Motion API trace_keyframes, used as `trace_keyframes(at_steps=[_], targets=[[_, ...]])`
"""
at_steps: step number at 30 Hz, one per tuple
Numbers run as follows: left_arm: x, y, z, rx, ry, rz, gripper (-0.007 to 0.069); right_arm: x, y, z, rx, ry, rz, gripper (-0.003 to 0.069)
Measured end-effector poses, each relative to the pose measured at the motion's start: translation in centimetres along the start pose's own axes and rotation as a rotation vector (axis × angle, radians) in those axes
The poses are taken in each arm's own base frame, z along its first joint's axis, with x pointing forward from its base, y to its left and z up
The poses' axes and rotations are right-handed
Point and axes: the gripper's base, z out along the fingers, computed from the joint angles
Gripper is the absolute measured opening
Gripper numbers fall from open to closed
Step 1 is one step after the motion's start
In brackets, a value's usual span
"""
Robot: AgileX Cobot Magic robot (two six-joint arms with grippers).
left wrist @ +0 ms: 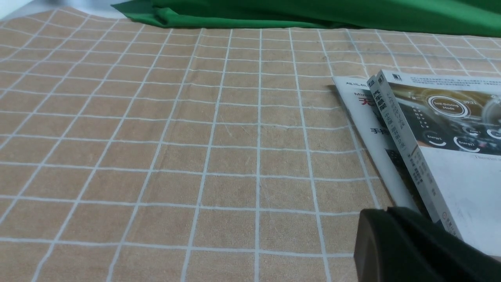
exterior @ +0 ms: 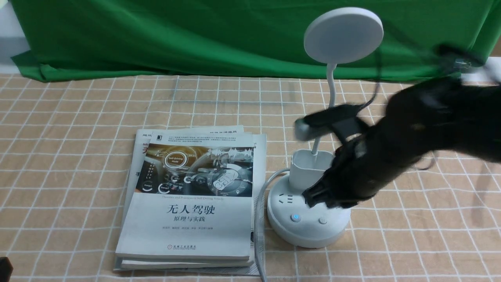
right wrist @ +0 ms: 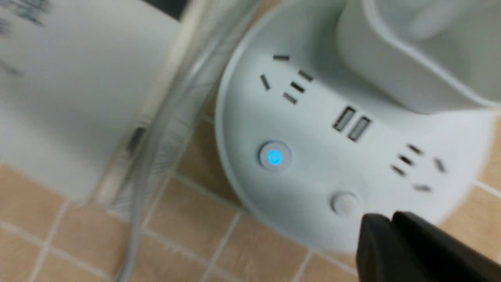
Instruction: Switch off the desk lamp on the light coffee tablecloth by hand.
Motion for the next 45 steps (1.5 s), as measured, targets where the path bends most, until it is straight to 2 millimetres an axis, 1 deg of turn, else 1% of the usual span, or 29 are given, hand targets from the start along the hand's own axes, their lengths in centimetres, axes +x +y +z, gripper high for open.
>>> trace_keyframes(at_steps=[1,2,4,5,6,8,12,16,17,18,23,25,27,29,31,32,33,35,36,37,38,39,41,42,44,45], targets=[[0.0,0.0,0.0,0.0,0.0,0.0,0.0004,0.5,0.0,-0.9,-0.001,-0.024,0.007,0.0045],[0.0,0.0,0.0,0.0,0.0,0.0,0.0004,1.7,0.0,-2.3,-0.002,-0.058,0.014,0.0045],[0.0,0.0,0.0,0.0,0.0,0.0,0.0004,3.4,-0.1,-3.9,-0.004,-0.101,0.018,0.0045],[0.0,0.0,0.0,0.0,0.0,0.0,0.0004,4.0,-0.1,-4.4,-0.005,-0.115,0.018,0.0046],[0.0,0.0,0.0,0.0,0.0,0.0,0.0004,5.1,-0.1,-5.2,-0.006,-0.135,0.021,0.0047],[0.0,0.0,0.0,0.0,0.0,0.0,0.0004,6.7,-0.2,-6.3,-0.008,-0.16,0.024,0.0046],[0.0,0.0,0.0,0.0,0.0,0.0,0.0004,9.4,-0.2,-8.5,-0.013,-0.23,0.026,0.0049],[0.0,0.0,0.0,0.0,0.0,0.0,0.0004,10.3,-0.2,-10.8,-0.02,-0.338,0.023,0.0055],[0.0,0.0,0.0,0.0,0.0,0.0,0.0004,10.4,-0.2,-11.1,-0.021,-0.349,0.022,0.0055],[0.0,0.0,0.0,0.0,0.0,0.0,0.0004,10.6,-0.2,-11.9,-0.023,-0.396,0.021,0.006],[0.0,0.0,0.0,0.0,0.0,0.0,0.0004,11.0,-0.2,-13.3,-0.026,-0.478,0.018,0.0067],[0.0,0.0,0.0,0.0,0.0,0.0,0.0004,11.2,-0.2,-13.5,-0.019,-0.498,0.011,0.006],[0.0,0.0,0.0,0.0,-0.001,0.0,0.0004,11.7,-0.5,-13.5,-0.003,-0.52,0.004,0.0038],[0.0,0.0,0.0,0.0,-0.001,0.0,0.0004,12.7,-1.1,-13.5,0.02,-0.559,0.028,0.0029],[0.0,0.0,0.0,0.0,-0.001,0.0,0.0004,14.2,-2.0,-13.2,0.059,-0.606,0.07,0.0029],[0.0,0.0,0.0,0.0,-0.001,0.0,0.0004,14.6,-2.2,-13.1,0.068,-0.62,0.081,0.0029],[0.0,0.0,0.0,0.0,-0.001,0.0,0.0004,16.2,-2.9,-12.5,0.11,-0.679,0.123,0.0029],[0.0,0.0,0.0,0.0,-0.001,0.0,0.0004,18.5,-3.6,-11.6,0.167,-0.758,0.169,0.0029],[0.0,0.0,0.0,0.0,-0.001,0.0,0.0004,19.3,-3.7,-11.0,0.182,-0.772,0.181,0.0029],[0.0,0.0,0.0,0.0,-0.001,0.0,0.0004,20.6,-3.9,-10.6,0.216,-0.822,0.195,0.0029],[0.0,0.0,0.0,0.0,-0.001,0.0,0.0004,21.0,-3.9,-10.4,0.226,-0.835,0.2,0.0029],[0.0,0.0,0.0,0.0,-0.001,0.0,0.0004,22.8,-4.0,-9.4,0.265,-0.874,0.2,0.0029],[0.0,0.0,0.0,0.0,-0.001,0.0,0.0004,24.5,-3.9,-8.3,0.309,-0.916,0.195,0.0029],[0.0,0.0,0.0,0.0,-0.001,0.0,0.0004,24.9,-3.9,-8.0,0.32,-0.922,0.193,0.003],[0.0,0.0,0.0,0.0,-0.001,0.0,0.0004,26.2,-3.8,-6.7,0.354,-0.949,0.182,0.0032],[0.0,0.0,0.0,0.0,-0.001,0.0,0.0004,26.5,-3.8,-6.4,0.36,-0.953,0.18,0.0033]])
